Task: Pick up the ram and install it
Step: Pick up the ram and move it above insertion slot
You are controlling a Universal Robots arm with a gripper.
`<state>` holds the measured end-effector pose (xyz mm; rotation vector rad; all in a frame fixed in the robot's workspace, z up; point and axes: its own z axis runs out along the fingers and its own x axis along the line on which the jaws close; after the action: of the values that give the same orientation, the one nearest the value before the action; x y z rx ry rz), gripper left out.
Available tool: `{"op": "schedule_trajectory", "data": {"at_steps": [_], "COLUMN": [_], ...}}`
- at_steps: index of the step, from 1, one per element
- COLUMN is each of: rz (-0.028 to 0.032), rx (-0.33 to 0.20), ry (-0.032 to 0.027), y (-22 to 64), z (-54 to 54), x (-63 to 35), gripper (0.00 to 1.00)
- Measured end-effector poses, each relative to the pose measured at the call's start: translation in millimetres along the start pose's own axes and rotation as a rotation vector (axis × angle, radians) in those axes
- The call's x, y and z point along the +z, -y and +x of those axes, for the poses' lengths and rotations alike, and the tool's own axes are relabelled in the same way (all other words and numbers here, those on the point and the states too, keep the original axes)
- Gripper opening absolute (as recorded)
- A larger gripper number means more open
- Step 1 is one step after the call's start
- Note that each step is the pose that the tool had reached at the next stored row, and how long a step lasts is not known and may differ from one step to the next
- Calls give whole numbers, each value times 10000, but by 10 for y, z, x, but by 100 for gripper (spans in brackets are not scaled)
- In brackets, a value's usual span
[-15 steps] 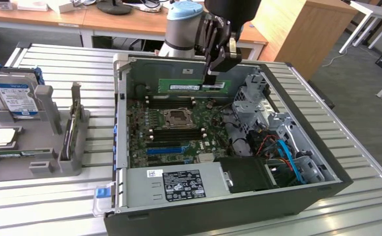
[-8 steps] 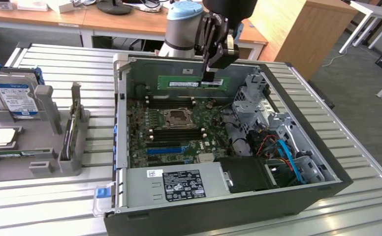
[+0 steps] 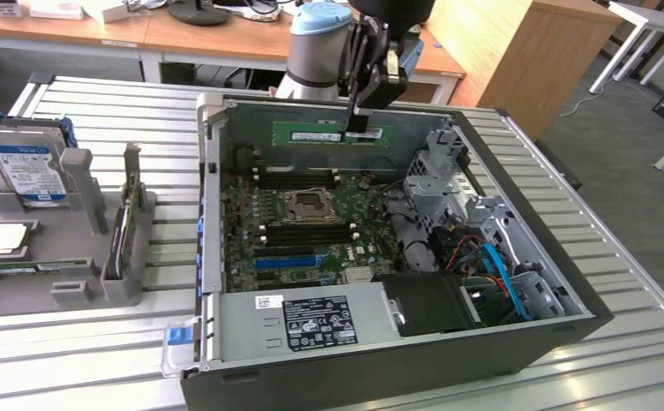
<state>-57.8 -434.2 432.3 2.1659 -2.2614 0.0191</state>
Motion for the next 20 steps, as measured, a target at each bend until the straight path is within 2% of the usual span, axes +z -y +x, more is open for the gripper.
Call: {"op": "schedule_trajectory", "data": {"at_steps": [5,14,20], "rz": [32,124,139], "rx": [6,18,18], "ry": [0,4,5], "y": [-6,-16,-17], "z": [-135,-368,-393], "x": [4,15,16], "gripper": [12,12,12]}}
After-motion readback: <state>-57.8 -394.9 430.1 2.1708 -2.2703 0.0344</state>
